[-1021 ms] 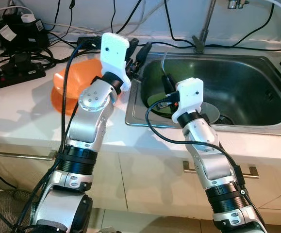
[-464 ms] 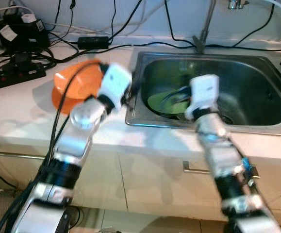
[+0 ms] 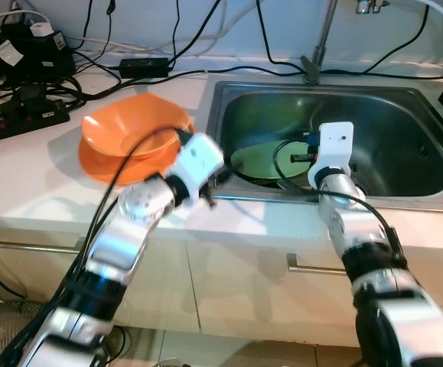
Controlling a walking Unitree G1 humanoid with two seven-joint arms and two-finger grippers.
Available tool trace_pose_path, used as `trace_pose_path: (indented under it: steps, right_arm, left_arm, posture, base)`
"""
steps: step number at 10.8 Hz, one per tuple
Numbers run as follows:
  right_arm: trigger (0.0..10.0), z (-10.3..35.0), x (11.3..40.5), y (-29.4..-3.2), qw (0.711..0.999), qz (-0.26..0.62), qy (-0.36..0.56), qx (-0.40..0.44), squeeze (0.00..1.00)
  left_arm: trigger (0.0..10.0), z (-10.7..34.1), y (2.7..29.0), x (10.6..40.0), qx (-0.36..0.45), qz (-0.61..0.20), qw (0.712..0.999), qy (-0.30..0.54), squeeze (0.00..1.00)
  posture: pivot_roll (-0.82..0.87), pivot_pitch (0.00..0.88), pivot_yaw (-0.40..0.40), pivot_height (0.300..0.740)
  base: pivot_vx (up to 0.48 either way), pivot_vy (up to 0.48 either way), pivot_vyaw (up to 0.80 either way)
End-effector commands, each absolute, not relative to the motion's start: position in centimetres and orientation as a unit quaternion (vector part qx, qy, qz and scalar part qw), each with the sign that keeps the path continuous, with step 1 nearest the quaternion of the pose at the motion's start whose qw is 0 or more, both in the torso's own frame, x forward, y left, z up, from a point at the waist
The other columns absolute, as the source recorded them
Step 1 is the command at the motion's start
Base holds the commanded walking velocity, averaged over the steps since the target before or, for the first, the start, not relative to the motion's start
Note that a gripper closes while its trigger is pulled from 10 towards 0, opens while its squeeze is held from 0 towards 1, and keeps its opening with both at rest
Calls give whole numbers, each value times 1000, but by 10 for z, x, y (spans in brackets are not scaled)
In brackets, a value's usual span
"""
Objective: Kitchen organization
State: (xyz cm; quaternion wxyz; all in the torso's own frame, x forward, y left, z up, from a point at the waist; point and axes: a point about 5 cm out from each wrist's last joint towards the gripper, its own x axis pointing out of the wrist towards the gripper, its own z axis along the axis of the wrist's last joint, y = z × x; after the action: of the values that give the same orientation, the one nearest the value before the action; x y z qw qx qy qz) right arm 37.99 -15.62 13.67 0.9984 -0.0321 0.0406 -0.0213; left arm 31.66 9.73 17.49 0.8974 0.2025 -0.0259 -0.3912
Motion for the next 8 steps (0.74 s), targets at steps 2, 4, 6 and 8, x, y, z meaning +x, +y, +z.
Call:
trace_pose_path:
  steps: [2,4,6,8]
  right_arm:
    - [10000,128,383,-154,997,-16,63,-28,0]
    - [10000,119,383,-155,996,-21,91,-15,0]
    - [10000,108,380,-156,993,-25,118,-6,0]
    - [10000,100,377,-155,991,-23,133,-2,149]
  left_arm:
    - [10000,175,94,309,206,-410,888,-18,0]
    - [10000,171,92,304,206,-418,885,-8,0]
    - [10000,169,92,301,206,-423,882,3,0]
    - [10000,168,92,298,206,-427,880,11,0]
  posture:
    - [-20,0,-9,740]
    - [-17,0,-12,740]
    - [-10,2,-17,740]
    - [-9,4,-19,740]
  base:
    - [0,0,0]
    - [0,0,0]
    - [0,0,0]
    - [0,0,0]
